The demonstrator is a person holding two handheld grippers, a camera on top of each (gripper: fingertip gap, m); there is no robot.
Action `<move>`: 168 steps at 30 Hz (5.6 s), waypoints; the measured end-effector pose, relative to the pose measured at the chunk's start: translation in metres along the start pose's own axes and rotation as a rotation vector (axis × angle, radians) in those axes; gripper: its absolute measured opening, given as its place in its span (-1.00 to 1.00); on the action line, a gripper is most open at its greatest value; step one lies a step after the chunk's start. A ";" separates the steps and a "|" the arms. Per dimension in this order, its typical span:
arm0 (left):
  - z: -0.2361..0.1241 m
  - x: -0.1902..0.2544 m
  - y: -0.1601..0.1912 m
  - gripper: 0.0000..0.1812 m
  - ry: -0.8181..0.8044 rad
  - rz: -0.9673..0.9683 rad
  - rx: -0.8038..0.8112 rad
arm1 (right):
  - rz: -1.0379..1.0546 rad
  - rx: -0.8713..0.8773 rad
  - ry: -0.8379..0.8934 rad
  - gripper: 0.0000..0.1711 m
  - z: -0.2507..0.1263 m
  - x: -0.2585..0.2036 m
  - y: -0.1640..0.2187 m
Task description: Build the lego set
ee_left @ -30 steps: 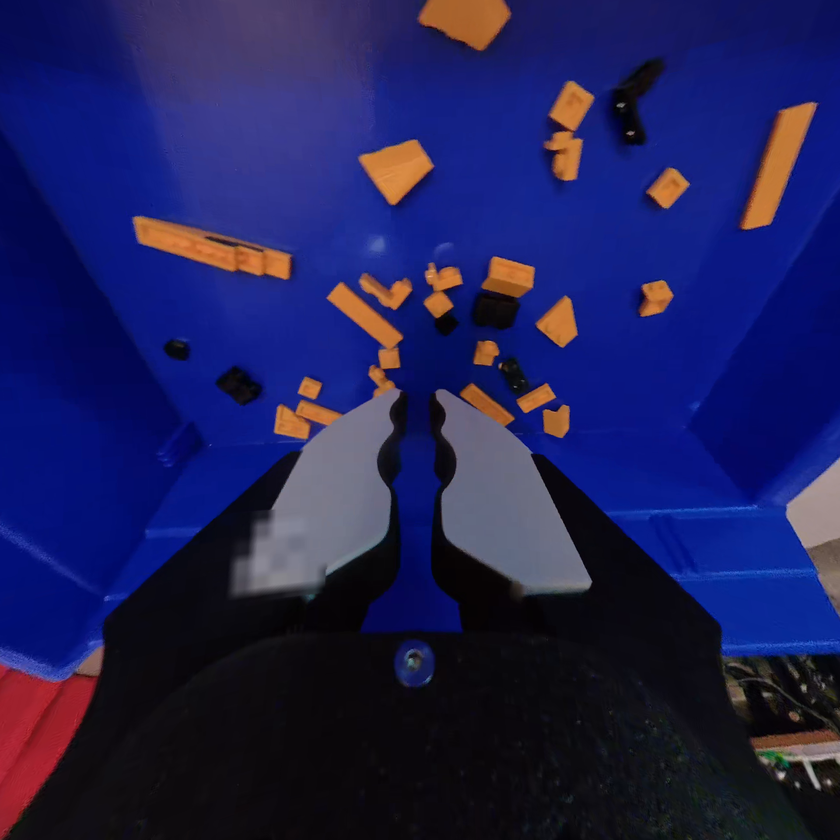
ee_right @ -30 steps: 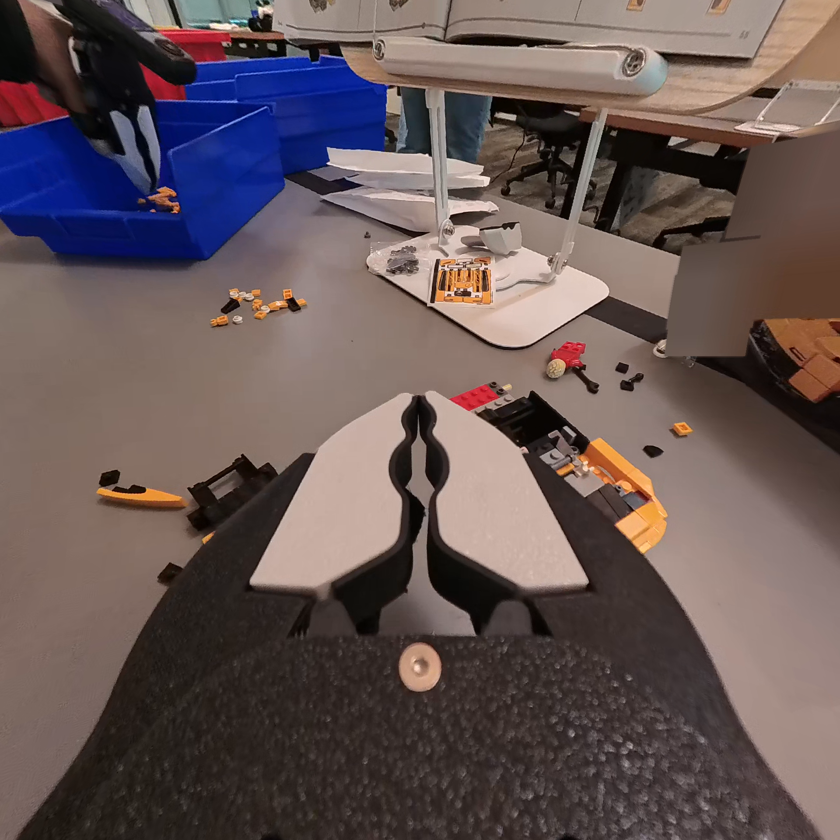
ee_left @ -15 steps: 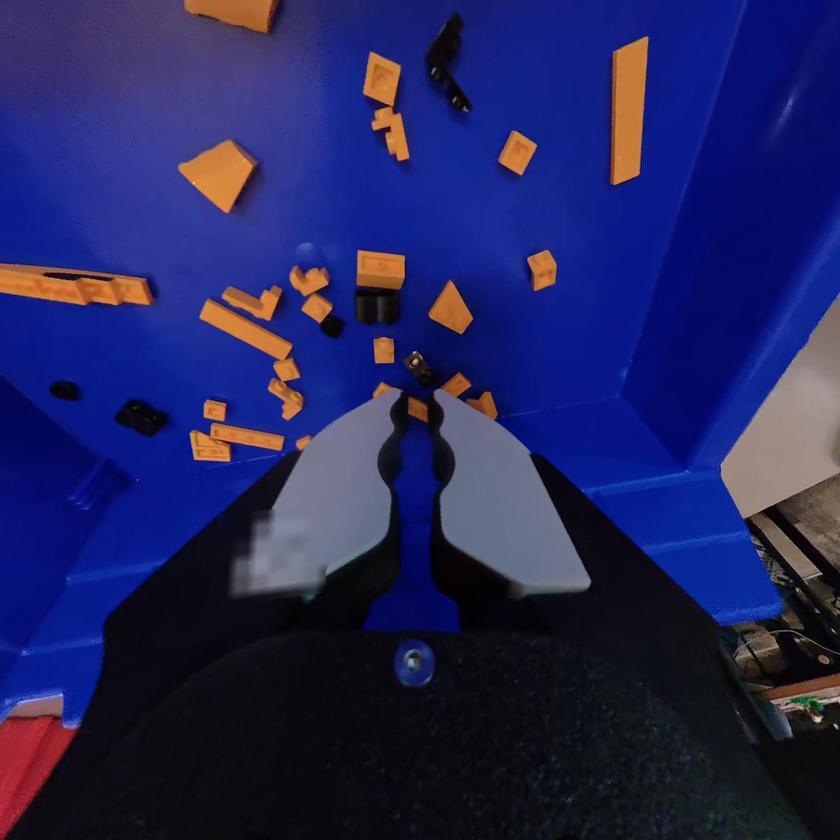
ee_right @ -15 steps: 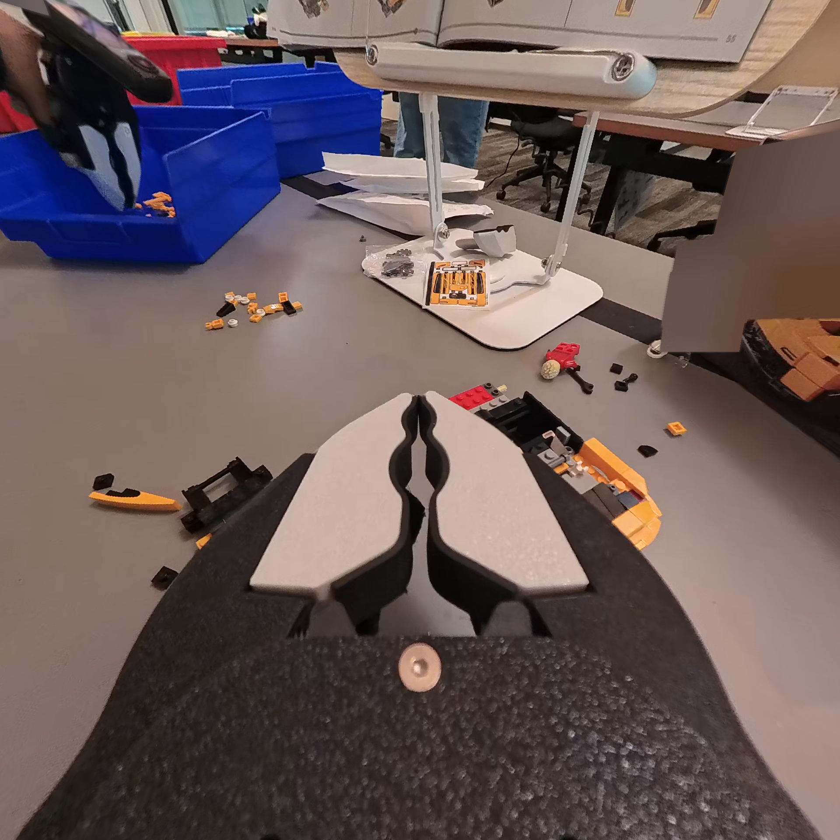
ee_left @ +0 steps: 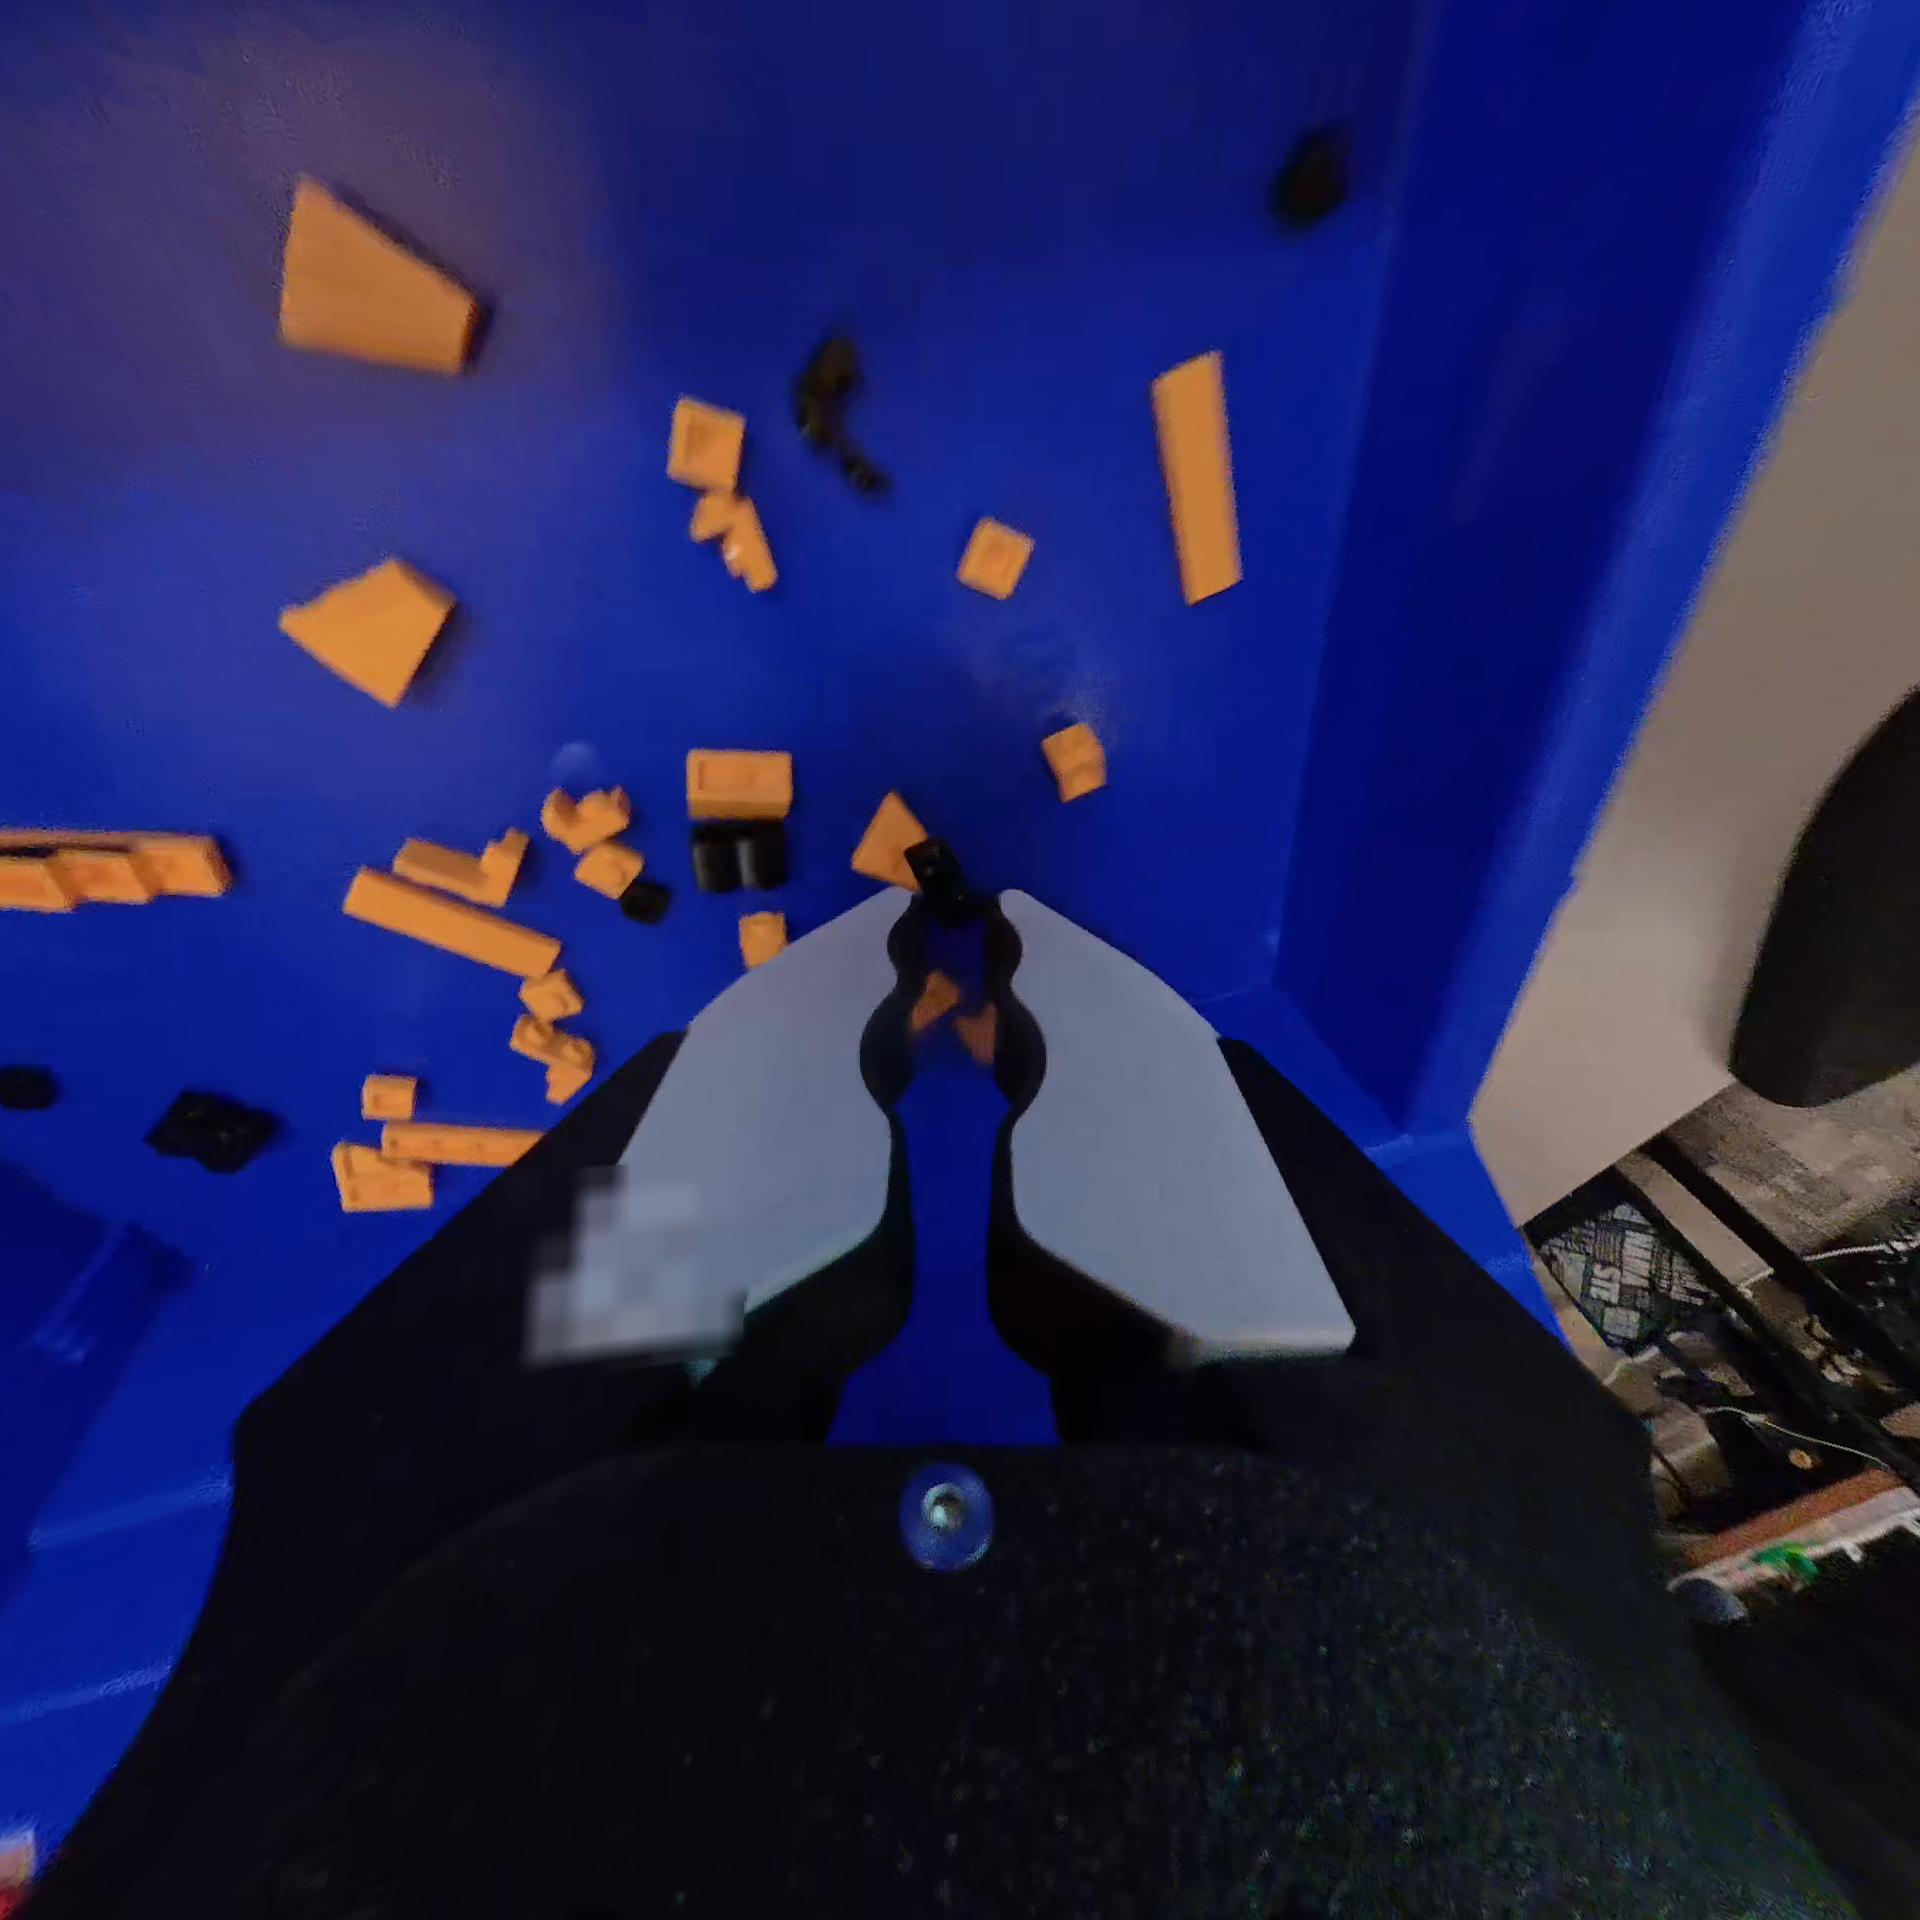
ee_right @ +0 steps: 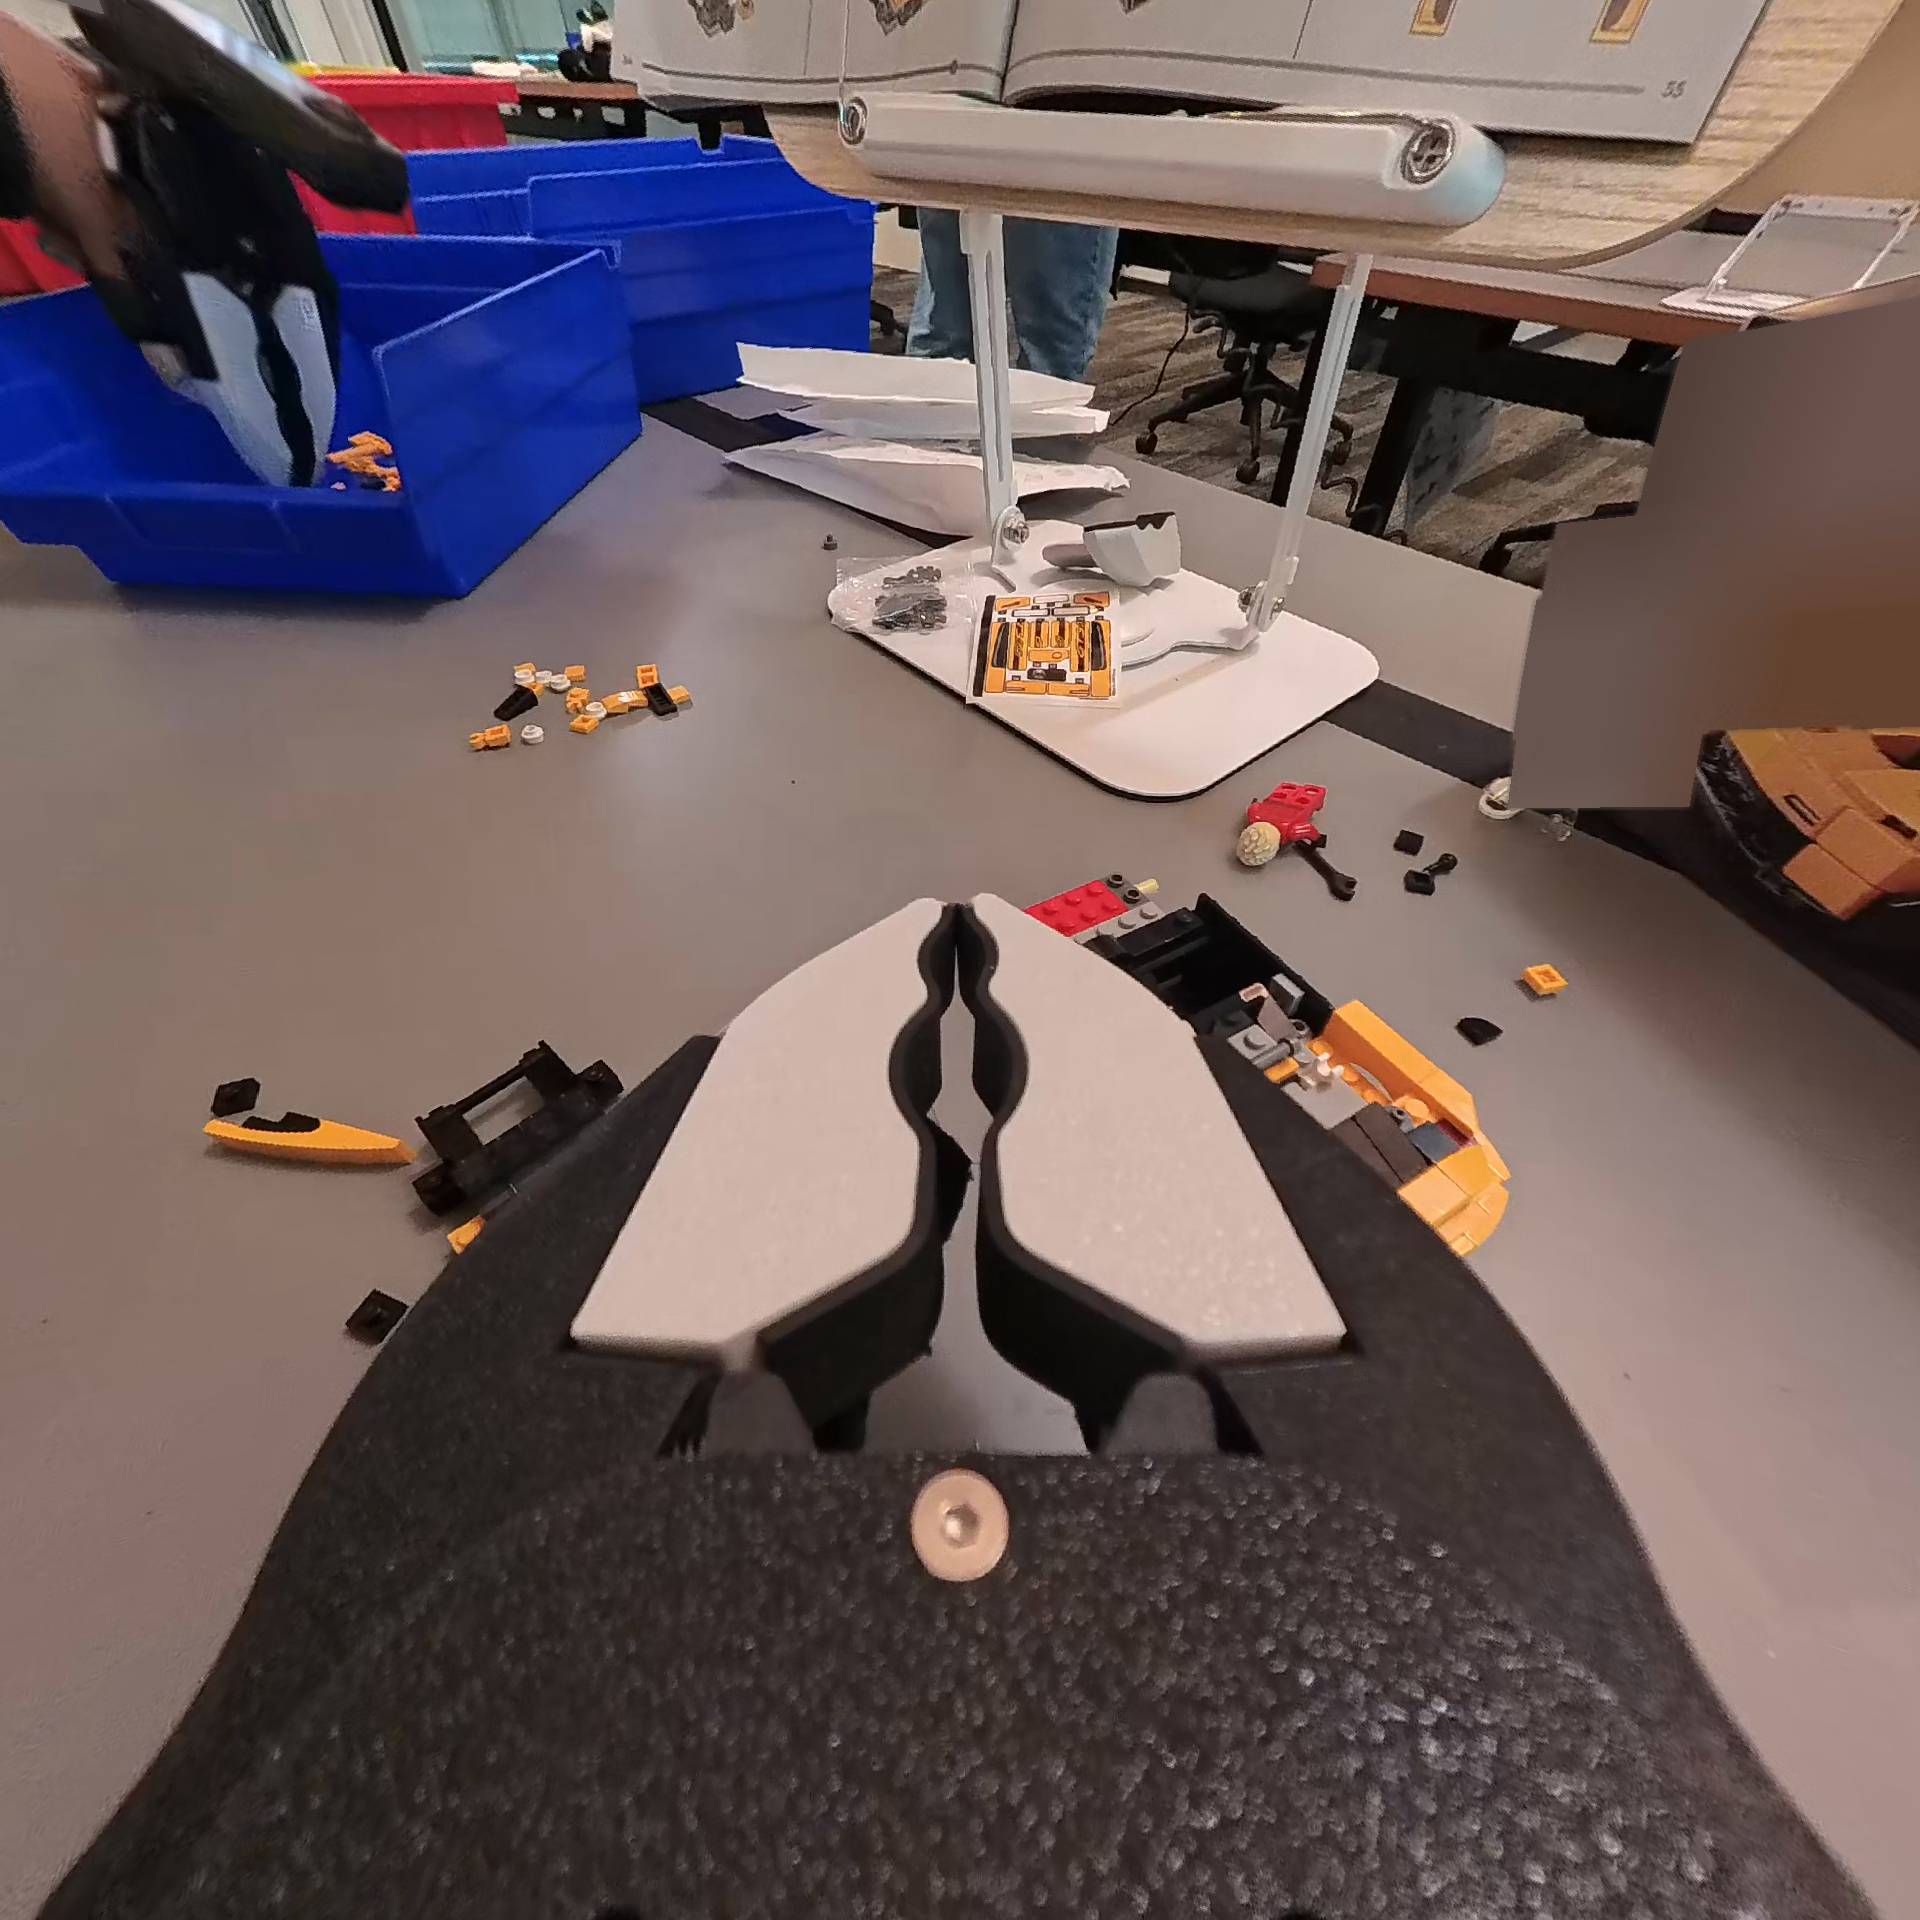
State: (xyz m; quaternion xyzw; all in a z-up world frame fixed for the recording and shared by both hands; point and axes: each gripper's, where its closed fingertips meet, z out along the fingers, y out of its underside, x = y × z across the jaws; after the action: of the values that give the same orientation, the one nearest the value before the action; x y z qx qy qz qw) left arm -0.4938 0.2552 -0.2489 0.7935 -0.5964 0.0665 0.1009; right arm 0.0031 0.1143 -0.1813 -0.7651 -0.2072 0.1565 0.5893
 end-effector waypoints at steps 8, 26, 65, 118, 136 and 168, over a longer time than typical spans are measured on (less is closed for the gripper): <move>-0.027 -0.004 -0.021 -0.78 -0.039 -0.002 0.178 | -0.003 0.003 -0.002 -1.00 -0.001 -0.001 -0.001; -0.070 -0.092 -0.002 -1.00 -0.542 -0.284 0.385 | -0.043 0.042 0.034 -1.00 -0.006 0.000 -0.012; -0.038 -0.119 0.021 -0.80 -0.392 -0.377 0.171 | -0.029 0.013 0.040 -1.00 0.000 0.003 -0.003; -0.042 0.298 -0.287 -0.94 -0.918 0.701 0.887 | -0.094 -0.084 -0.393 -0.66 -0.047 -0.138 -0.051; -0.035 0.326 -0.284 -0.81 -0.909 0.843 0.970 | -0.191 -0.233 -0.376 -0.90 -0.024 -0.149 -0.018; -0.023 0.358 -0.278 -0.91 0.243 0.590 1.134 | -0.267 -0.054 -0.577 -0.89 -0.036 -0.161 -0.001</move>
State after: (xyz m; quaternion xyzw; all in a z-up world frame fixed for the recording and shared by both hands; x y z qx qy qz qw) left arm -0.1263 0.0013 -0.1681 0.5132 -0.6461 0.4852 -0.2895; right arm -0.1185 0.0040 -0.1723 -0.6706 -0.4685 0.2828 0.5008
